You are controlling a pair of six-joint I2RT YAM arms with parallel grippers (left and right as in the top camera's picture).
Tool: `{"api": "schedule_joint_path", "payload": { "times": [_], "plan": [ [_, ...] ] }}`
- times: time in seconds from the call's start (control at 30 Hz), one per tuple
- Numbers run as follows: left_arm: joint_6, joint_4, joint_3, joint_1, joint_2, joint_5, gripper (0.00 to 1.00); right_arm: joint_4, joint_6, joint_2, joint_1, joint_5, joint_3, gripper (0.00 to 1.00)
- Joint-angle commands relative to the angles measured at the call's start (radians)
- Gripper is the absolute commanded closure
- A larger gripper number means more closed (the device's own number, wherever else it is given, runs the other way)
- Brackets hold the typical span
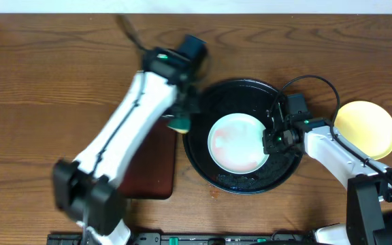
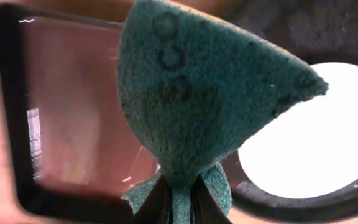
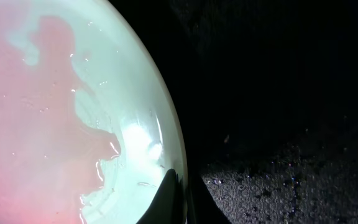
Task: Clean dirty plates on tray and stack at the side
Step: 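Return the sponge in the left gripper over the brown tray, then tilt the pale green plate up with the right gripper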
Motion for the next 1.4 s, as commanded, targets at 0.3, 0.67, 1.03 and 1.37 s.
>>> {"api": "schedule_joint_path", "payload": {
  "times": [0.3, 0.67, 1.03, 1.37],
  "plan": [
    [0.068, 0.011, -0.262, 0.269, -0.043, -0.029, 0.92, -0.105, -0.026, -0.262, 0.051, 0.166, 0.120, 0.99],
    [0.068, 0.149, -0.455, 0.272, -0.043, -0.029, 0.92, -0.150, -0.146, -0.452, 0.309, 0.631, 0.130, 0.99],
    [0.067, 0.153, -0.457, 0.272, -0.043, -0.029, 0.87, -0.157, -0.279, -0.489, 0.653, 1.049, 0.130, 0.99],
    [0.068, 0.153, -0.457, 0.272, -0.043, -0.029, 0.87, -0.145, -0.330, -0.489, 0.817, 1.217, 0.130, 0.99]
  ]
}}
